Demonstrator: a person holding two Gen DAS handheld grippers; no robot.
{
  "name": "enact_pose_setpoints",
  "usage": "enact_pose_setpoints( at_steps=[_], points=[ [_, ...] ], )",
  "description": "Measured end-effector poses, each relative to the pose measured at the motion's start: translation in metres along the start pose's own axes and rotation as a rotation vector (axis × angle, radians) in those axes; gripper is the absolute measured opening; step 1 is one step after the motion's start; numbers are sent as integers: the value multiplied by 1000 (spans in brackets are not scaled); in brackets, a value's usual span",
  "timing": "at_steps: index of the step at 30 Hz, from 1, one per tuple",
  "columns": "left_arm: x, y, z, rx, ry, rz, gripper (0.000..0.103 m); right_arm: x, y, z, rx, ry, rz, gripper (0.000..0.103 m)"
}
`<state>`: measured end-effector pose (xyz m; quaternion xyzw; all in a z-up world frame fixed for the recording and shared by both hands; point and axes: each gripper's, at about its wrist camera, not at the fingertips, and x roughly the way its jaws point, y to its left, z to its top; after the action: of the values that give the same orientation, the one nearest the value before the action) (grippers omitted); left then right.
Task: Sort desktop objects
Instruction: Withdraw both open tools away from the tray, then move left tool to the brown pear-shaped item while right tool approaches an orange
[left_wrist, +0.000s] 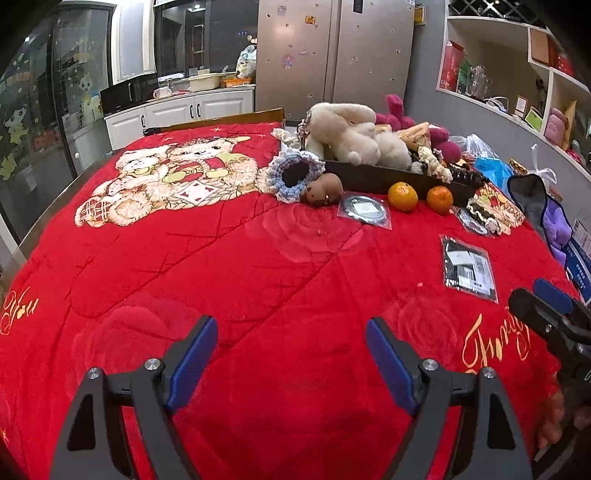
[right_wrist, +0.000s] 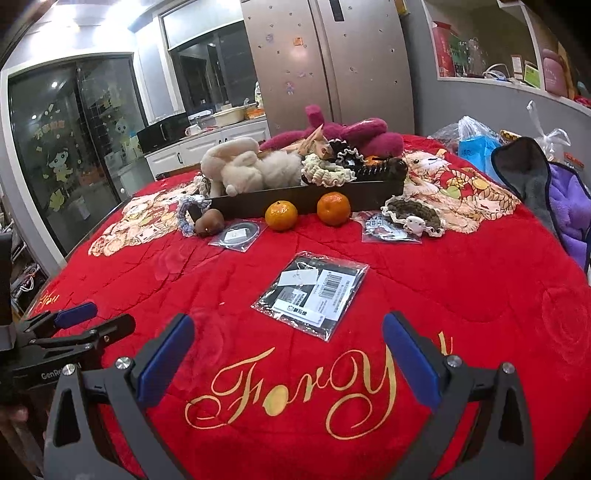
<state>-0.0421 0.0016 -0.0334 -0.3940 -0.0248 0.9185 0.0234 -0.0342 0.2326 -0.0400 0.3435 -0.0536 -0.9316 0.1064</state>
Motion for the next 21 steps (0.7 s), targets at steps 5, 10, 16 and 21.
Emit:
enact_pose_setpoints(
  at_steps=[5,10,16,21],
  points=[
    [-1,3,13,-14,-12,-29,84,2,-1,5,-1,-7,2,103],
    [-1,6,39,-16,-34,-47,84,5,0,22,-33,7,1,103],
    [11,9,83,-17,-50,-66,84,15,2,67,-79,-17,-17,103],
    [47,-7,115,20,-50,-104,84,49,-14,104,-19,34,-8,103]
  ],
)
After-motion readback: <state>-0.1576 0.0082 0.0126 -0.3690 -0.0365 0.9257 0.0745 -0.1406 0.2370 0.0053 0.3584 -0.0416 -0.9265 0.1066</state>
